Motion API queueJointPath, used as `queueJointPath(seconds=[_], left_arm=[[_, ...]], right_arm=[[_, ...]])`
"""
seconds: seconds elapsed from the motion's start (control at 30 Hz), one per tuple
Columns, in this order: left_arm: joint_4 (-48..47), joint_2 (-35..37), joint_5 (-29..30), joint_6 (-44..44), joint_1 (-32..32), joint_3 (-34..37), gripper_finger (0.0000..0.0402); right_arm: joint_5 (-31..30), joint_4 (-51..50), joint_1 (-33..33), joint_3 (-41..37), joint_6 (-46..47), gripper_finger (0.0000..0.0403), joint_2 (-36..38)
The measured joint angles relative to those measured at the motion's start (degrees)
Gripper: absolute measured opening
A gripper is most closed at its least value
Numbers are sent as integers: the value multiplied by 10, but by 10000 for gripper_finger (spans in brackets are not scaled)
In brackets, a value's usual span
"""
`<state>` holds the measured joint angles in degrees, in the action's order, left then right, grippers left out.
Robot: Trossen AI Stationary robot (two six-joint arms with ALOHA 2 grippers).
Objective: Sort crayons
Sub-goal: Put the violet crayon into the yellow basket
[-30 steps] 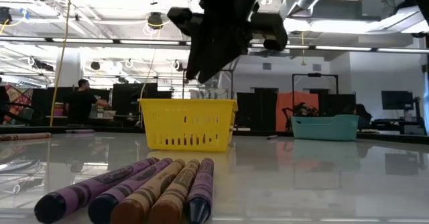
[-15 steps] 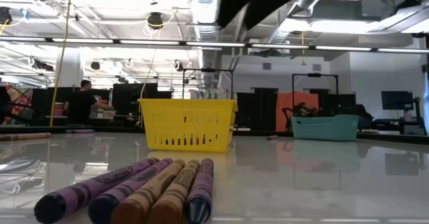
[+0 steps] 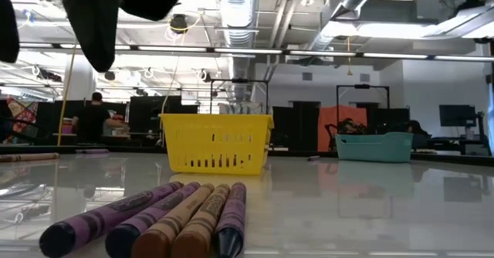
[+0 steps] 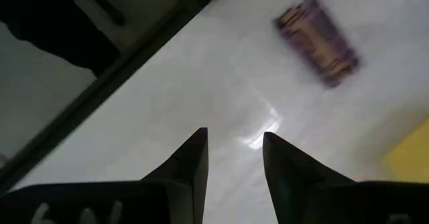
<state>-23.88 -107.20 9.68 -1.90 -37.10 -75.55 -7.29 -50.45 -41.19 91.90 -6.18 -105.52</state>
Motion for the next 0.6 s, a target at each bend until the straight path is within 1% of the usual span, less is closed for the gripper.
queueJointPath(seconds=[0.17, 0.3, 0.4, 0.6], left_arm=[[6, -16, -46, -69, 26, 0, 132], [11, -29, -58, -109, 37, -1, 132], [11, -30, -61, -133, 41, -2, 132], [20, -45, -71, -172, 51, -4, 132]], right_arm=[[-6, 5, -28, -45, 86, 136, -1], [-7, 23, -46, -80, 147, 136, -1], [-10, 33, -58, -99, 173, 136, -1], [-39, 31, -75, -100, 193, 136, -2]])
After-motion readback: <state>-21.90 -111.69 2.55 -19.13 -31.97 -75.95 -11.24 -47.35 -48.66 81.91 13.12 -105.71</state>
